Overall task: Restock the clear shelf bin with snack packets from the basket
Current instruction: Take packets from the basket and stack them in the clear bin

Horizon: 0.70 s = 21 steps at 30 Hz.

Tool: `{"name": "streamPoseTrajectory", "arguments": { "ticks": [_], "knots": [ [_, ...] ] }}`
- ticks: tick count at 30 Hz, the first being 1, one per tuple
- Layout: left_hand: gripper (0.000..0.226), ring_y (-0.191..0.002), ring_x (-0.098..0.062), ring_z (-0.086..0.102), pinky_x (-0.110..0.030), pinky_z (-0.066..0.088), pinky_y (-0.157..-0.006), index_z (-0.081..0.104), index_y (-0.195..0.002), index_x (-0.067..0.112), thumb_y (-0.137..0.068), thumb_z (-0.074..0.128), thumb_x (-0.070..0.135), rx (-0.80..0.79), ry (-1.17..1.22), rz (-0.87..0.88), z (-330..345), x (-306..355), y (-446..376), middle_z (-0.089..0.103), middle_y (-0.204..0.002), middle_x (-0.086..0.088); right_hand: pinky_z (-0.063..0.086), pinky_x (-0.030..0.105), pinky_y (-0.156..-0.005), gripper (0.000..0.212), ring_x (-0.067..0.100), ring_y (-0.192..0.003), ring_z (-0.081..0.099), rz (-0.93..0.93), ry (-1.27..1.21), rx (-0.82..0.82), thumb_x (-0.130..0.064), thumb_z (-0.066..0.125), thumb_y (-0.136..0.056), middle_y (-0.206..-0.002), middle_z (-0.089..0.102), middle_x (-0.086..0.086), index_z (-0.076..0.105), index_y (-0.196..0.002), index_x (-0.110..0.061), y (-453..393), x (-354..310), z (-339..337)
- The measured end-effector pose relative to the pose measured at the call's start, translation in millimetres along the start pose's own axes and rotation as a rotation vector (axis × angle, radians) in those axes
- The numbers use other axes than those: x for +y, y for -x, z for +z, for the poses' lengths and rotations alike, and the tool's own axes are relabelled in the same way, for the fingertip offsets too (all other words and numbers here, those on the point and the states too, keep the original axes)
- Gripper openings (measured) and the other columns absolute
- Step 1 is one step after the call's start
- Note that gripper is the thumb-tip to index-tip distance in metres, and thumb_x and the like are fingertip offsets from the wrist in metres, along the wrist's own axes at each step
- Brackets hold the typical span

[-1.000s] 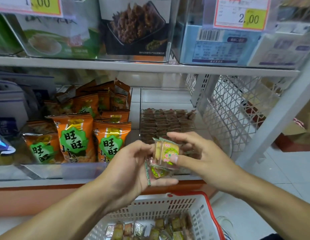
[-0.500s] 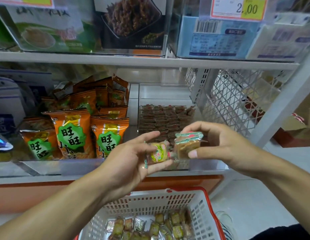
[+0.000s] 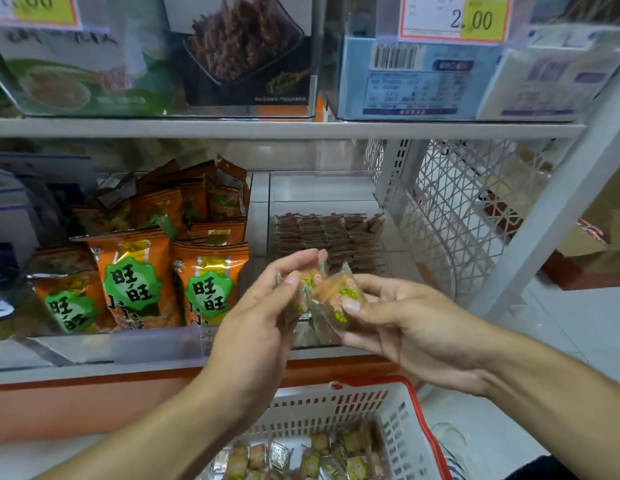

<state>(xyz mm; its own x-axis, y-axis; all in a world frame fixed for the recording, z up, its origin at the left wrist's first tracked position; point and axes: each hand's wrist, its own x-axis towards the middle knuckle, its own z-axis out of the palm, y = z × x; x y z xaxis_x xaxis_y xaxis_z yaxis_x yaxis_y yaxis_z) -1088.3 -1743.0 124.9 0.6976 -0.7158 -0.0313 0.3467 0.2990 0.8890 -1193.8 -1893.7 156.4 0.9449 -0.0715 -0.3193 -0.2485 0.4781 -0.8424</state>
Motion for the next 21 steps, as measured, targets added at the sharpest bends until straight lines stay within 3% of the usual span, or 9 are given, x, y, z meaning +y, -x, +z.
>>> {"name": "streamPoseTrajectory", "arguments": {
  "ticks": [4, 7, 9, 11, 13, 14, 16, 18, 21],
  "knots": [
    [0.046, -0.131, -0.014, 0.059, -0.039, 0.047, -0.111, 0.066, -0.132, 0.024, -0.093, 0.056, 0.048, -0.005, -0.082, -0.004, 3.0, -11.6, 2.7, 0.066, -0.138, 0.007, 0.052, 0.040, -0.104, 0.041, 0.027, -0.128, 0.059, 0.006, 0.031, -0.110, -0.011, 0.051, -0.099, -0.137, 0.063, 0.016, 0.055, -0.139, -0.008, 0.2, 6.4, 6.9],
    [0.072, -0.135, -0.012, 0.054, -0.044, 0.036, -0.119, 0.054, -0.142, 0.026, -0.081, 0.058, 0.064, 0.043, -0.191, -0.057, 11.4, -10.5, -10.0, 0.060, -0.145, 0.009, 0.057, 0.034, -0.091, 0.041, 0.024, -0.109, 0.066, -0.033, 0.084, -0.062, -0.008, 0.058, -0.094, -0.128, 0.068, 0.015, 0.058, -0.136, -0.007, -1.7, 3.6, 3.7],
    [0.069, -0.141, -0.010, 0.047, -0.038, 0.035, -0.119, 0.043, -0.149, 0.029, -0.090, 0.057, 0.063, 0.074, -0.291, -0.069, 8.9, -11.8, -20.4, 0.049, -0.155, 0.008, 0.060, 0.035, -0.087, 0.039, 0.029, -0.103, 0.070, -0.080, 0.147, 0.038, -0.005, 0.066, -0.087, -0.122, 0.070, 0.020, 0.063, -0.127, -0.006, -3.1, -9.2, -6.3],
    [0.075, -0.144, 0.015, 0.025, -0.019, 0.027, -0.117, 0.028, -0.153, 0.052, -0.085, 0.048, 0.078, -0.086, -0.682, 0.073, 2.5, -12.9, -14.9, 0.026, -0.155, 0.041, 0.053, 0.043, -0.101, 0.033, 0.040, -0.111, 0.066, -0.186, 0.535, 0.270, -0.007, 0.073, -0.086, -0.122, 0.068, 0.023, 0.065, -0.118, -0.012, -9.0, -29.9, -24.6],
    [0.080, -0.142, 0.026, -0.006, -0.012, 0.008, -0.117, 0.008, -0.155, 0.058, -0.086, 0.043, 0.078, -0.250, -1.134, 0.221, -1.9, -12.3, -7.3, -0.006, -0.147, 0.057, 0.051, 0.029, -0.091, 0.035, 0.026, -0.106, 0.066, -0.241, 1.231, 0.498, -0.018, 0.077, -0.086, -0.113, 0.068, 0.006, 0.062, -0.117, -0.019, -22.5, -52.3, -43.6],
    [0.084, -0.142, 0.022, -0.017, -0.014, 0.002, -0.119, 0.000, -0.158, 0.050, -0.091, 0.045, 0.072, -0.293, -1.304, 0.283, -5.6, -15.9, -5.8, -0.016, -0.150, 0.052, 0.046, 0.024, -0.081, 0.035, 0.024, -0.102, 0.065, -0.216, 1.496, 0.557, -0.020, 0.075, -0.087, -0.108, 0.063, 0.002, 0.060, -0.118, -0.018, -32.1, -60.7, -53.4],
    [0.089, -0.146, 0.009, -0.029, -0.024, -0.008, -0.124, -0.010, -0.161, 0.036, -0.097, 0.048, 0.061, -0.308, -1.534, 0.345, -5.7, -24.8, -13.0, -0.020, -0.162, 0.031, 0.041, 0.026, -0.077, 0.035, 0.029, -0.103, 0.060, -0.064, 1.746, 0.614, -0.017, 0.067, -0.091, -0.114, 0.051, 0.007, 0.055, -0.124, -0.012, -56.4, -71.4, -68.1],
    [0.092, -0.149, -0.005, -0.032, -0.030, -0.018, -0.122, -0.017, -0.160, 0.027, -0.099, 0.046, 0.057, -0.364, -1.686, 0.331, -6.5, -29.8, -15.1, -0.022, -0.168, 0.012, 0.047, 0.036, -0.084, 0.039, 0.036, -0.113, 0.056, 0.089, 1.929, 0.594, -0.011, 0.058, -0.096, -0.129, 0.044, 0.015, 0.049, -0.134, -0.007, -80.5, -74.5, -76.9],
    [0.095, -0.150, -0.017, -0.033, -0.036, -0.027, -0.117, -0.021, -0.159, 0.021, -0.098, 0.042, 0.057, -0.412, -1.835, 0.291, -11.9, -41.8, -14.7, -0.023, -0.169, 0.001, 0.046, 0.042, -0.096, 0.035, 0.039, -0.122, 0.049, 0.146, 2.266, 0.476, -0.013, 0.051, -0.101, -0.134, 0.046, 0.021, 0.052, -0.134, -0.003, -106.1, -74.5, -86.5]
  ]
}}
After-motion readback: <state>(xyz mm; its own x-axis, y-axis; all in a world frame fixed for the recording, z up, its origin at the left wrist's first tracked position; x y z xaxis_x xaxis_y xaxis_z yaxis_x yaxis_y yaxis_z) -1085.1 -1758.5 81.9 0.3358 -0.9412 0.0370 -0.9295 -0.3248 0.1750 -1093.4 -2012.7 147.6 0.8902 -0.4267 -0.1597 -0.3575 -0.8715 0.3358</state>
